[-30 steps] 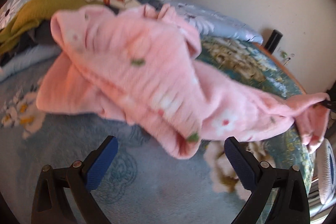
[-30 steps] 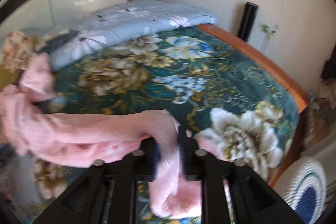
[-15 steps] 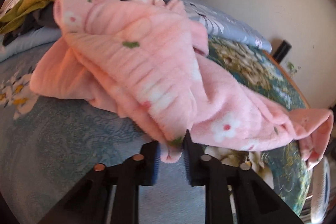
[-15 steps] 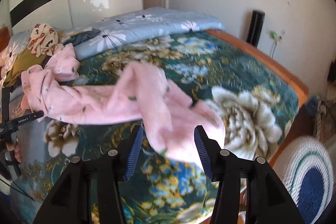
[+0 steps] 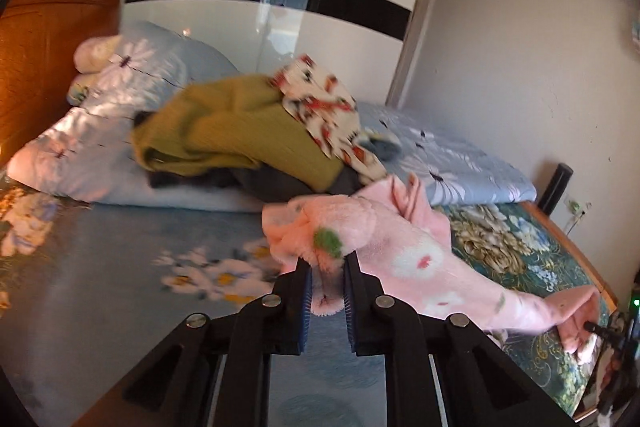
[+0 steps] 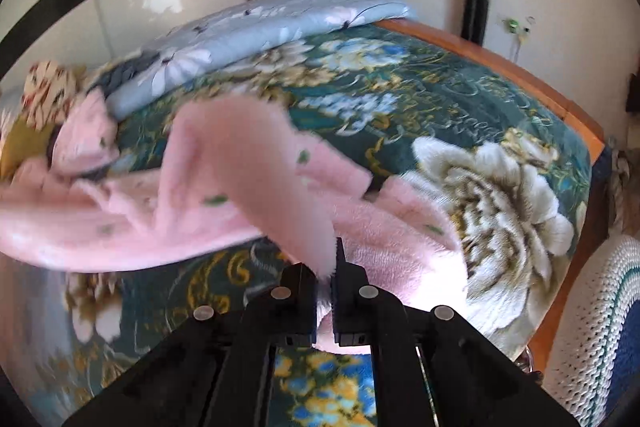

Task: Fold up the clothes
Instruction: 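Grasp the pink fleece with the left gripper while the right gripper holds another edge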

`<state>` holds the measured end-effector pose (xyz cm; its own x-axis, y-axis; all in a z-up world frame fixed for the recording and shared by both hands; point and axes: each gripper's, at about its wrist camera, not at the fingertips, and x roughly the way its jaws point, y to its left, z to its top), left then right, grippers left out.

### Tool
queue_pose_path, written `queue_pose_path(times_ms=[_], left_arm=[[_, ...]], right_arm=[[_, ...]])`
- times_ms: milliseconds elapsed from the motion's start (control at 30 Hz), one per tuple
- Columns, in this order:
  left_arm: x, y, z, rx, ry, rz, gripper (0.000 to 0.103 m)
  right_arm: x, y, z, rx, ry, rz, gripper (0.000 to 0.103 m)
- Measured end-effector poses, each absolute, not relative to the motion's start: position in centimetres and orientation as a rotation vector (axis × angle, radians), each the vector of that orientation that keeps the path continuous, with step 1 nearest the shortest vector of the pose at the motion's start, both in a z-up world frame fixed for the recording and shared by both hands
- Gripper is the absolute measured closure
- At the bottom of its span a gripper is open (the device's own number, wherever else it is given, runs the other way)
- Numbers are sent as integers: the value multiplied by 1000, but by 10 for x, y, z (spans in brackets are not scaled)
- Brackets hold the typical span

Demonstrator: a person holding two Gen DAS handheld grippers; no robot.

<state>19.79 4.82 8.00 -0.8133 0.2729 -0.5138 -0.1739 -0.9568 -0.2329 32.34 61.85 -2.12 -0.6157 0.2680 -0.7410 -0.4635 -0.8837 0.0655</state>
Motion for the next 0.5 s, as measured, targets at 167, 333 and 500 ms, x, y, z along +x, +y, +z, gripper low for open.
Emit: queue_pose_path(times_ms=[167,333,500], left_arm=[[242,-13,98,-790,-255,2847,88],[284,-78,89,-886,-250,2954,88],[295,-119,34,-1143,-303,2994,88]], right_arm=[[358,619,43,-874,375,2572,99],[369,600,105,-757,202,2659,99],[282,602,94,-938,-29,2558,99]])
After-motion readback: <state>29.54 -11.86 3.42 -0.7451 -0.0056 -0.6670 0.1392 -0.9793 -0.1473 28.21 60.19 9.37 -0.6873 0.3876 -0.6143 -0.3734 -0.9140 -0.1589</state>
